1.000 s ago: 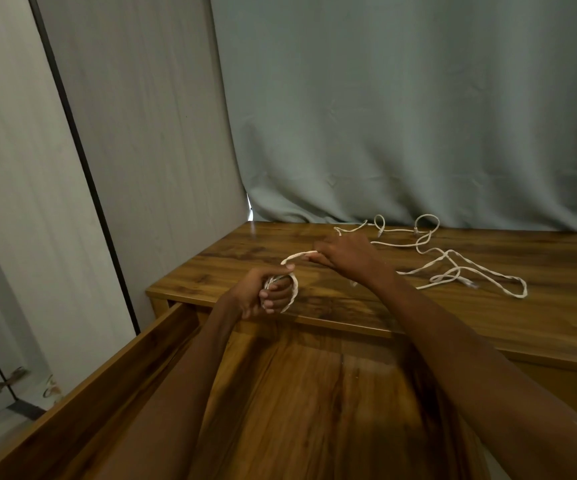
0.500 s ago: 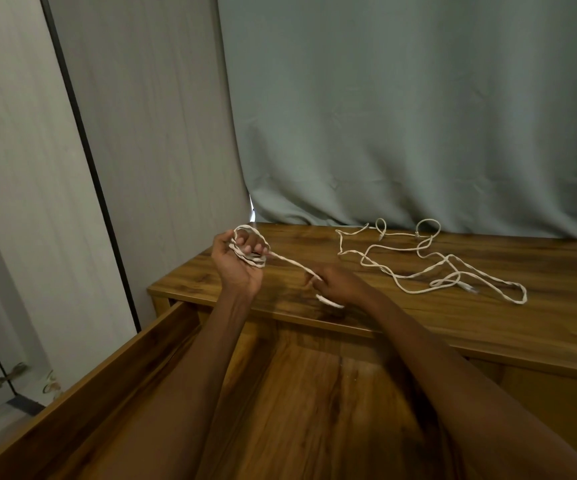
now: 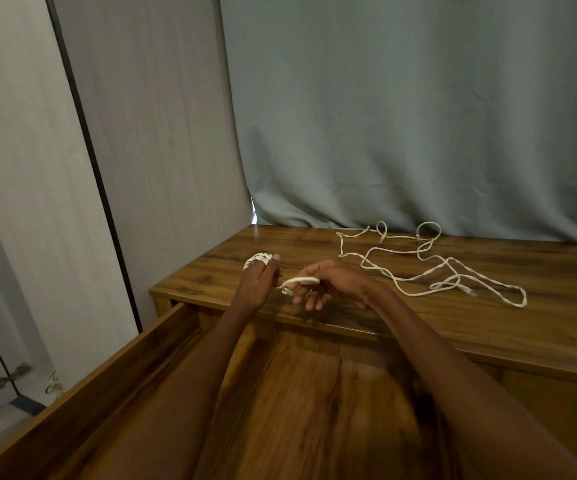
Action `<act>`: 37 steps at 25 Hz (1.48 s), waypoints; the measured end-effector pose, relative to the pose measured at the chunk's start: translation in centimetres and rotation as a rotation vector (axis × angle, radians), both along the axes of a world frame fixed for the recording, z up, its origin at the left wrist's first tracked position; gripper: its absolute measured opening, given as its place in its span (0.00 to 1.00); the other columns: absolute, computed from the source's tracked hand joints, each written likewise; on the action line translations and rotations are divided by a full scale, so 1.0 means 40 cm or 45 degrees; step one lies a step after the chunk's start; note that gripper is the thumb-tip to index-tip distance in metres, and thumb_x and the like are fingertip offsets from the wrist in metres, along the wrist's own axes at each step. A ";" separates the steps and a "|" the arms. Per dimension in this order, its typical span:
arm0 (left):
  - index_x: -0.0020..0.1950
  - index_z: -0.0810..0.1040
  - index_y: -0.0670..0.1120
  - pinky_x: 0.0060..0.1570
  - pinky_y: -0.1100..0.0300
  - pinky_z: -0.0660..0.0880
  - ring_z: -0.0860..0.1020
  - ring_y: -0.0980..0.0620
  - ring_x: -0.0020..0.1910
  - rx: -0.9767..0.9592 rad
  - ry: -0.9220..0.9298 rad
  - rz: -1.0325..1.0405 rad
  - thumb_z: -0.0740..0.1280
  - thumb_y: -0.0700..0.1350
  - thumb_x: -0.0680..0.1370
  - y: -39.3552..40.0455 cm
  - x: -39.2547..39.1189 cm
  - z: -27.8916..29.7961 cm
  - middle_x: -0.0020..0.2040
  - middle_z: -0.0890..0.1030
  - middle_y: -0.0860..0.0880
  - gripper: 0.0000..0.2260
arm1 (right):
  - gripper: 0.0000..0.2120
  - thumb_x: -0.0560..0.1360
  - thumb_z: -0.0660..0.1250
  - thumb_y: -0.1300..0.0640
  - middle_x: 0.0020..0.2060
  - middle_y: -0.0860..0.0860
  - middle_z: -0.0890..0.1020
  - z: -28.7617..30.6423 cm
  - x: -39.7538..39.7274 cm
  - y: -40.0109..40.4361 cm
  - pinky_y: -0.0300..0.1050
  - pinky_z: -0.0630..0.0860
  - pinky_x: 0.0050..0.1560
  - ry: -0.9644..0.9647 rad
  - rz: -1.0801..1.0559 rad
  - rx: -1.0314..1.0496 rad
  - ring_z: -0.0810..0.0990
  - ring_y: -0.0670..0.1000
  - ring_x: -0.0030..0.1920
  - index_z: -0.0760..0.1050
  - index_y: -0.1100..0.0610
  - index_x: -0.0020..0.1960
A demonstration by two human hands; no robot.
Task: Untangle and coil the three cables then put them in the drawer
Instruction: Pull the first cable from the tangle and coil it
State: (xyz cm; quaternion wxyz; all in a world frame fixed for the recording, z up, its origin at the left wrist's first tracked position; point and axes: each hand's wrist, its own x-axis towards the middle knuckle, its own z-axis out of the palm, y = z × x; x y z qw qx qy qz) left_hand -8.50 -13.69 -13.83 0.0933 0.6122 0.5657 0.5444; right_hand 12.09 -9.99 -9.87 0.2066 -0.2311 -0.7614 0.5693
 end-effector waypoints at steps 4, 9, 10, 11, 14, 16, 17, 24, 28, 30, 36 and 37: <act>0.38 0.78 0.45 0.38 0.56 0.73 0.76 0.53 0.31 -0.300 -0.033 -0.172 0.50 0.60 0.85 -0.019 0.022 0.001 0.34 0.80 0.46 0.28 | 0.18 0.78 0.55 0.54 0.57 0.65 0.83 0.007 0.025 0.009 0.42 0.78 0.37 0.268 0.135 -0.295 0.83 0.54 0.35 0.78 0.63 0.56; 0.39 0.75 0.40 0.30 0.57 0.66 0.68 0.52 0.24 -0.508 -0.262 -0.543 0.50 0.55 0.85 -0.025 0.062 0.008 0.28 0.75 0.47 0.26 | 0.12 0.79 0.69 0.49 0.29 0.47 0.77 0.012 0.011 0.036 0.36 0.68 0.26 0.389 -0.459 -0.138 0.70 0.44 0.26 0.83 0.57 0.49; 0.38 0.74 0.41 0.30 0.57 0.66 0.66 0.51 0.24 -0.504 -0.290 -0.622 0.53 0.54 0.83 -0.031 0.071 0.012 0.27 0.73 0.48 0.22 | 0.12 0.79 0.70 0.48 0.28 0.46 0.73 0.011 0.009 0.040 0.37 0.67 0.27 0.428 -0.534 -0.143 0.69 0.44 0.26 0.84 0.56 0.50; 0.36 0.73 0.42 0.30 0.58 0.65 0.65 0.51 0.24 -0.493 -0.296 -0.703 0.56 0.52 0.81 -0.034 0.078 0.014 0.26 0.71 0.48 0.19 | 0.12 0.78 0.71 0.47 0.30 0.46 0.73 0.007 0.007 0.049 0.37 0.67 0.29 0.446 -0.603 -0.126 0.70 0.44 0.28 0.85 0.55 0.50; 0.30 0.67 0.46 0.26 0.61 0.64 0.64 0.52 0.22 -0.534 -0.417 -1.009 0.60 0.49 0.77 -0.035 0.086 0.024 0.23 0.65 0.50 0.17 | 0.17 0.78 0.67 0.38 0.39 0.52 0.79 0.005 -0.004 0.057 0.44 0.71 0.40 0.278 -0.875 0.199 0.76 0.48 0.38 0.86 0.49 0.44; 0.27 0.66 0.47 0.22 0.62 0.59 0.63 0.54 0.19 -0.575 -0.718 -1.218 0.59 0.47 0.76 -0.036 0.085 0.034 0.19 0.63 0.52 0.16 | 0.29 0.77 0.54 0.28 0.45 0.52 0.83 -0.001 -0.003 0.066 0.49 0.73 0.52 0.008 -0.939 0.540 0.79 0.50 0.47 0.85 0.46 0.40; 0.26 0.66 0.48 0.21 0.63 0.59 0.63 0.55 0.18 -0.569 -0.868 -1.291 0.58 0.46 0.75 -0.035 0.082 0.036 0.18 0.63 0.52 0.17 | 0.35 0.75 0.46 0.23 0.48 0.49 0.84 -0.005 0.005 0.069 0.51 0.73 0.56 -0.137 -0.940 0.642 0.79 0.51 0.51 0.84 0.44 0.40; 0.23 0.68 0.48 0.20 0.65 0.56 0.64 0.55 0.16 -0.582 -1.141 -1.390 0.58 0.48 0.75 -0.039 0.060 0.045 0.16 0.61 0.53 0.19 | 0.19 0.78 0.59 0.31 0.38 0.43 0.79 -0.064 0.016 0.063 0.46 0.68 0.40 -0.327 -1.070 0.949 0.77 0.45 0.40 0.73 0.47 0.48; 0.24 0.66 0.49 0.20 0.65 0.57 0.66 0.55 0.16 -0.601 -1.184 -1.424 0.57 0.47 0.76 -0.038 0.061 0.032 0.17 0.58 0.52 0.19 | 0.09 0.81 0.65 0.45 0.35 0.45 0.83 -0.073 -0.007 0.055 0.45 0.74 0.40 0.176 -0.897 0.830 0.80 0.44 0.35 0.77 0.48 0.55; 0.23 0.67 0.48 0.20 0.66 0.59 0.67 0.55 0.16 -0.622 -1.224 -1.478 0.52 0.47 0.77 -0.038 0.052 0.032 0.17 0.60 0.52 0.21 | 0.08 0.81 0.67 0.54 0.27 0.47 0.77 -0.066 -0.007 0.047 0.41 0.74 0.34 0.409 -0.687 0.556 0.74 0.44 0.27 0.81 0.56 0.56; 0.26 0.67 0.46 0.22 0.63 0.61 0.64 0.54 0.18 -0.455 -0.877 -1.092 0.59 0.46 0.77 -0.062 0.060 0.037 0.18 0.65 0.51 0.18 | 0.09 0.79 0.70 0.55 0.29 0.45 0.77 -0.078 0.006 0.025 0.35 0.69 0.33 0.270 -0.427 0.137 0.72 0.43 0.31 0.86 0.55 0.55; 0.29 0.70 0.45 0.24 0.61 0.64 0.66 0.54 0.20 -0.375 -0.606 -0.803 0.60 0.45 0.79 -0.066 0.068 0.034 0.21 0.68 0.50 0.18 | 0.08 0.79 0.70 0.54 0.30 0.43 0.79 -0.077 0.004 0.026 0.34 0.70 0.33 0.259 -0.506 0.189 0.73 0.41 0.32 0.86 0.54 0.53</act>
